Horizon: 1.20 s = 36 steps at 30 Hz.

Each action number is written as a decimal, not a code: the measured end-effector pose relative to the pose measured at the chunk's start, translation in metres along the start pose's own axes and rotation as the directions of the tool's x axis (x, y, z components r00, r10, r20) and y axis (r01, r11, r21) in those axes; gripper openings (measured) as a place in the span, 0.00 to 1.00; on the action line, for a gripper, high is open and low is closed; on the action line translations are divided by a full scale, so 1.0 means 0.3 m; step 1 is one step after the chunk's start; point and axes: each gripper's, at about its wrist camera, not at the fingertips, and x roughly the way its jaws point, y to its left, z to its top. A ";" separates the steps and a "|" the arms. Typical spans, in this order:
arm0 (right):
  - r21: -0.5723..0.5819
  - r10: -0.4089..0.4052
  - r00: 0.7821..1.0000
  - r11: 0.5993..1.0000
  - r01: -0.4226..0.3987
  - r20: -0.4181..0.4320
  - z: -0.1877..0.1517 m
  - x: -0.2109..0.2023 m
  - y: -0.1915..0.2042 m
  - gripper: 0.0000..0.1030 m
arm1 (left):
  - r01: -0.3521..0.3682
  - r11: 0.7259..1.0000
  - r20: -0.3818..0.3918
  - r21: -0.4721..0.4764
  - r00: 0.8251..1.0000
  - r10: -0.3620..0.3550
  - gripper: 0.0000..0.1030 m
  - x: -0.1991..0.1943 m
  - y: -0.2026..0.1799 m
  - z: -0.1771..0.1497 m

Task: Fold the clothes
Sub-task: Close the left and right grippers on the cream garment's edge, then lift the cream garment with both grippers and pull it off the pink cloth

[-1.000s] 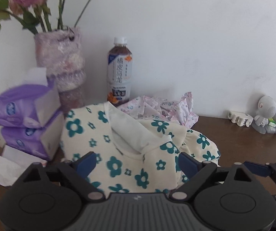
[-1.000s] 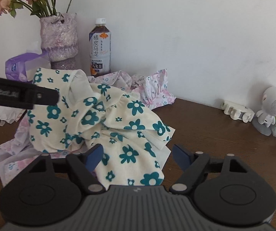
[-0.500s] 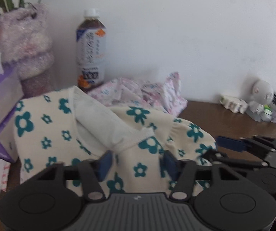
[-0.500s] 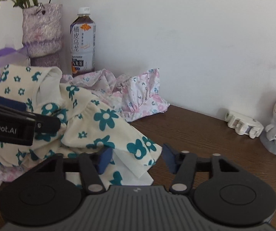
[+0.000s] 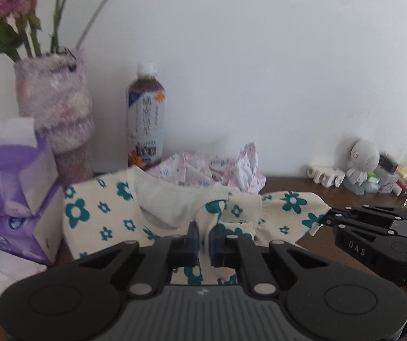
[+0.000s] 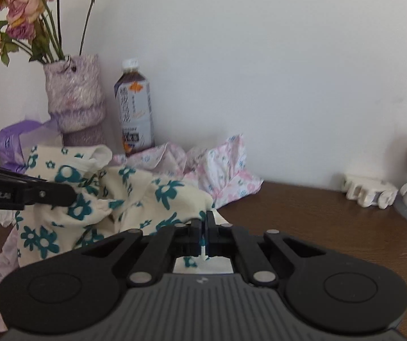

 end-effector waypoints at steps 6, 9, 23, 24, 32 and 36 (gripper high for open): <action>-0.022 -0.057 0.996 0.998 0.059 0.073 0.085 -0.150 0.016 0.01 | -0.014 1.000 0.111 0.003 0.994 0.014 0.05 -0.230 0.047 0.063; -0.015 -0.081 0.989 0.996 0.083 0.121 0.134 -0.253 0.017 0.01 | -0.013 1.000 0.166 -0.010 0.986 0.014 0.05 -0.356 0.074 0.085; 0.032 -0.209 0.926 0.977 0.210 0.314 0.172 -0.851 -0.043 0.01 | 0.059 0.998 0.338 -0.001 0.940 -0.055 0.05 -0.894 0.023 -0.080; 0.033 -0.213 0.922 0.976 0.215 0.324 0.160 -0.900 -0.044 0.01 | 0.066 0.998 0.348 0.001 0.935 -0.063 0.05 -0.937 0.012 -0.118; 0.030 -0.221 0.885 0.973 0.229 0.410 0.027 -1.315 -0.028 0.01 | 0.161 0.986 0.452 0.034 0.878 -0.159 0.05 -1.259 -0.086 -0.477; 0.003 -0.223 0.875 0.969 0.246 0.429 -0.009 -1.444 0.002 0.01 | 0.196 0.981 0.472 0.009 0.864 -0.177 0.05 -1.335 -0.098 -0.651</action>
